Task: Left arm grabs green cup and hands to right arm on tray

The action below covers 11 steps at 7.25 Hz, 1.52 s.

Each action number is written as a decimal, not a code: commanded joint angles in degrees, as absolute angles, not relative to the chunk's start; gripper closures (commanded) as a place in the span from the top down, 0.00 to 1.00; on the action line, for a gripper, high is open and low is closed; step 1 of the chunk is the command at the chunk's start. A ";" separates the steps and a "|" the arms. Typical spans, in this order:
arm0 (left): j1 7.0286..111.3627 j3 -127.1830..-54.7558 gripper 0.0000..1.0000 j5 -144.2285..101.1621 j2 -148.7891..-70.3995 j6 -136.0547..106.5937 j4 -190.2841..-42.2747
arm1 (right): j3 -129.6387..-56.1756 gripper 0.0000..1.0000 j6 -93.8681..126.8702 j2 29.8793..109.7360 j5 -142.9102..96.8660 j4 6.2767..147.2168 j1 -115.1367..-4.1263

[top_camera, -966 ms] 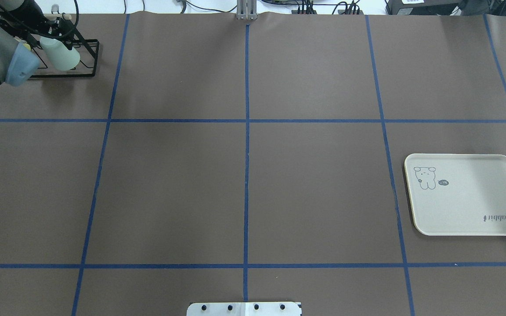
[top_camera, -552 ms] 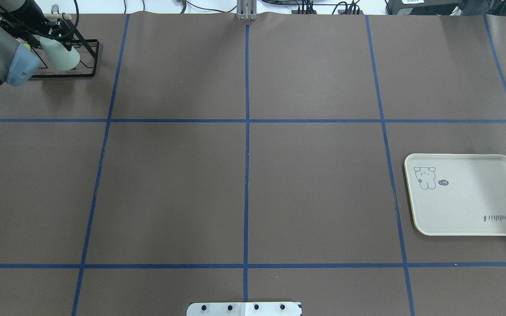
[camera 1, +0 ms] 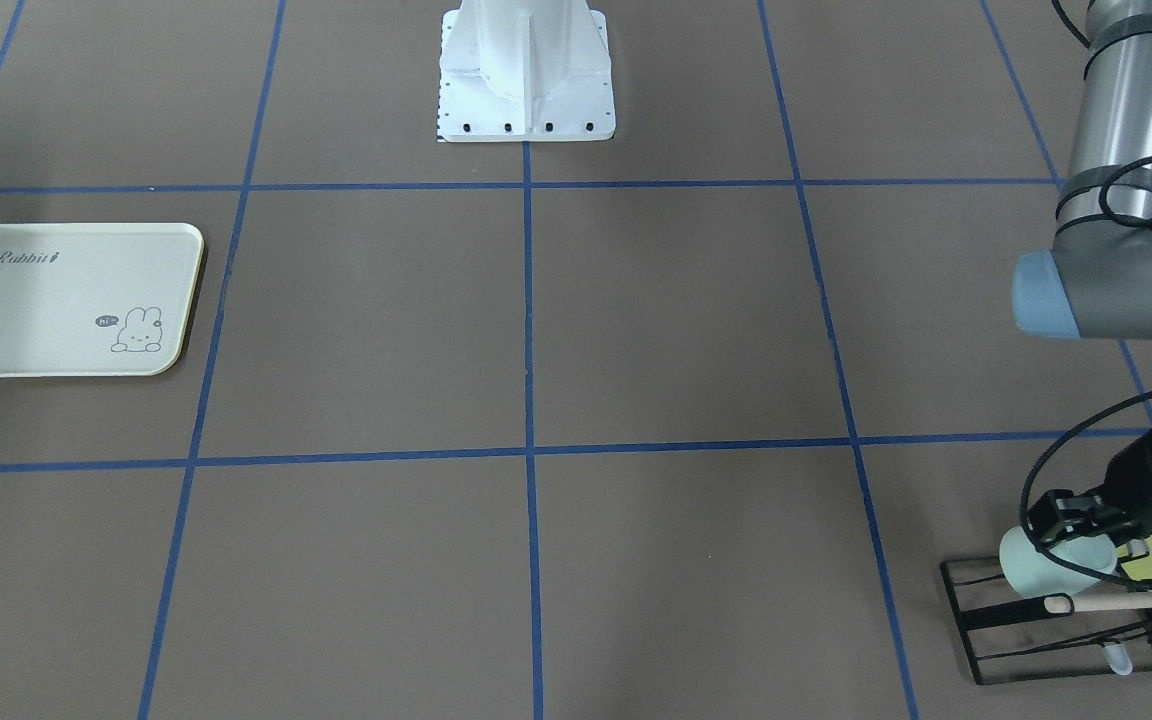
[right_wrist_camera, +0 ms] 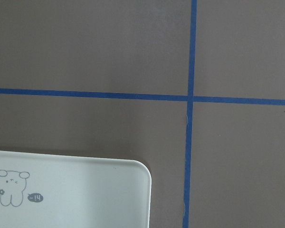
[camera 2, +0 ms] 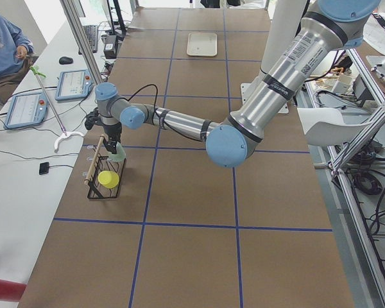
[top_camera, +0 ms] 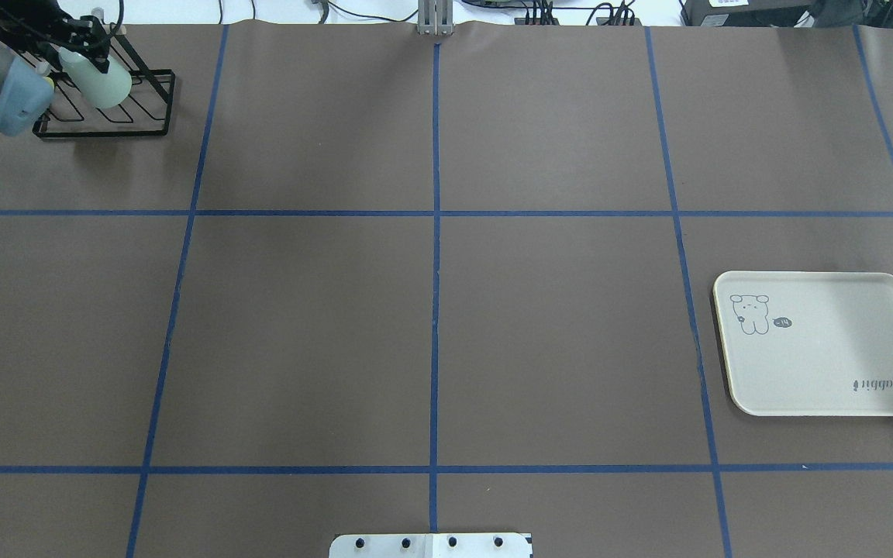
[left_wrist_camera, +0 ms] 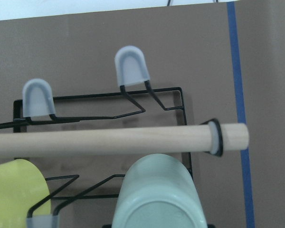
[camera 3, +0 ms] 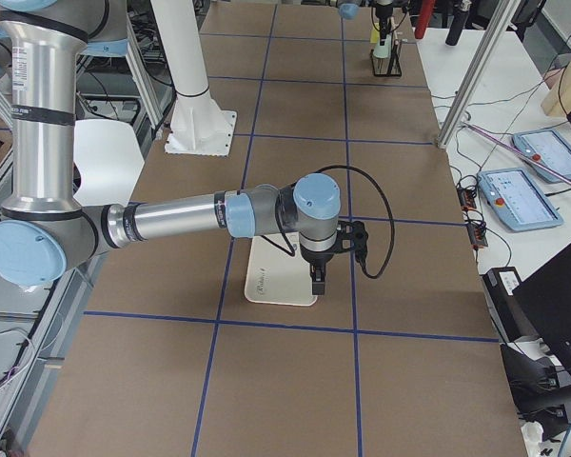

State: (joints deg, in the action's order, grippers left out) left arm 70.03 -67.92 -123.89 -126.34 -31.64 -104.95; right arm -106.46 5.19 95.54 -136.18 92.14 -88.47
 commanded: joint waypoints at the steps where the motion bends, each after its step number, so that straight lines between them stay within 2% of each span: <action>1: 72.68 -77.46 0.00 -127.32 -121.50 -31.29 -103.46 | -106.52 0.99 5.19 95.45 -136.23 92.11 -88.33; 2: 74.77 -84.74 0.00 -128.92 -118.51 -31.29 -99.27 | -106.52 1.00 5.19 95.45 -136.23 91.59 -88.24; 5: 74.27 -100.76 0.00 -129.98 -113.65 -31.99 -89.69 | -106.09 1.00 5.62 95.98 -137.80 90.09 -88.24; 7: 73.66 -106.24 0.00 -137.86 -114.61 -42.46 -87.36 | -105.56 0.99 5.71 95.80 -146.03 86.34 -88.16; 9: 67.27 -109.67 0.00 -144.64 -119.32 -64.38 -89.37 | -105.29 1.00 7.63 95.37 -154.11 80.43 -86.24; 11: 61.37 -110.82 0.00 -146.59 -121.46 -85.77 -100.38 | -104.86 1.00 8.96 93.08 -164.04 80.24 -85.08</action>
